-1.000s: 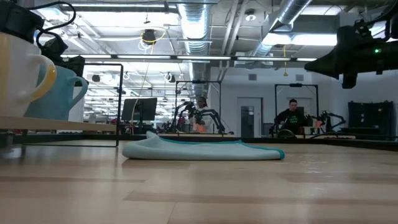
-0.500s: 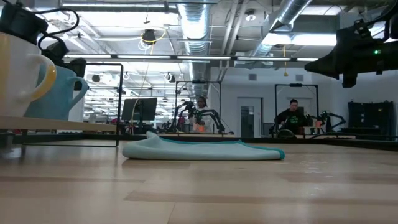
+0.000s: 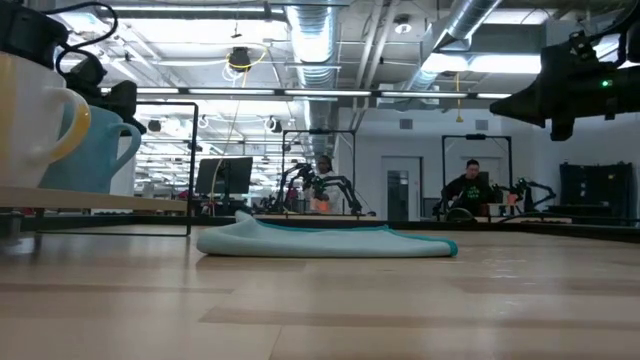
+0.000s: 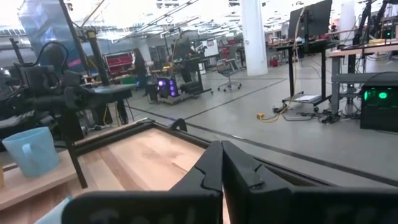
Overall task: Stack small to large cups/mugs on shelf
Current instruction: Return to Home Position
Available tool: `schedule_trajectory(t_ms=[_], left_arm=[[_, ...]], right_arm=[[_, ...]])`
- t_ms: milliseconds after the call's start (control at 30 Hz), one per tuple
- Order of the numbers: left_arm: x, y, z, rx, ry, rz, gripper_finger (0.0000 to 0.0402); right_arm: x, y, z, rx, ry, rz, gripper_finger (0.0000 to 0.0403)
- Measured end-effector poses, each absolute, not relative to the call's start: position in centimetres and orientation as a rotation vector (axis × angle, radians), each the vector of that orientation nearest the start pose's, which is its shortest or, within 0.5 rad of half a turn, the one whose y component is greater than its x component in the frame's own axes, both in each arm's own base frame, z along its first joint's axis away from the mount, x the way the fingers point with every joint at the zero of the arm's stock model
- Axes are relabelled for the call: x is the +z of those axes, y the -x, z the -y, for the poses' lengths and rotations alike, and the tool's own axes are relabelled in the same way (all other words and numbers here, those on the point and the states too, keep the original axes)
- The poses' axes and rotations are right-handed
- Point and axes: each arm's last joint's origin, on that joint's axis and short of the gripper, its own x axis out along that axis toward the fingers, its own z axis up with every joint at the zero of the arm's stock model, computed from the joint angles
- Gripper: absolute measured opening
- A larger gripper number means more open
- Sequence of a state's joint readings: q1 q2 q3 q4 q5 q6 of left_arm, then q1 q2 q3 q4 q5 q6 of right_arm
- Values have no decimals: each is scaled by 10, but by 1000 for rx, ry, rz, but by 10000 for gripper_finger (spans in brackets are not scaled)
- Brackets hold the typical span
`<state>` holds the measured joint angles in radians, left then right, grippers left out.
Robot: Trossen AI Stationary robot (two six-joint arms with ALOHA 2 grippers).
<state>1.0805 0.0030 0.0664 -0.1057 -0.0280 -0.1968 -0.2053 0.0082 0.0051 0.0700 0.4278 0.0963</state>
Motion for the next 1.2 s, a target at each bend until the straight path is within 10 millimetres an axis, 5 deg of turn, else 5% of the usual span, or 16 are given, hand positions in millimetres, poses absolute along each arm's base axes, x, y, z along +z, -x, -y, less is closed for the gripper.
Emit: schedule_trajectory(t_ms=[1200], left_arm=[[174,-43,-82,1125,202,30,22]], right_arm=[[171,-90,32,-647,-101,99,27]])
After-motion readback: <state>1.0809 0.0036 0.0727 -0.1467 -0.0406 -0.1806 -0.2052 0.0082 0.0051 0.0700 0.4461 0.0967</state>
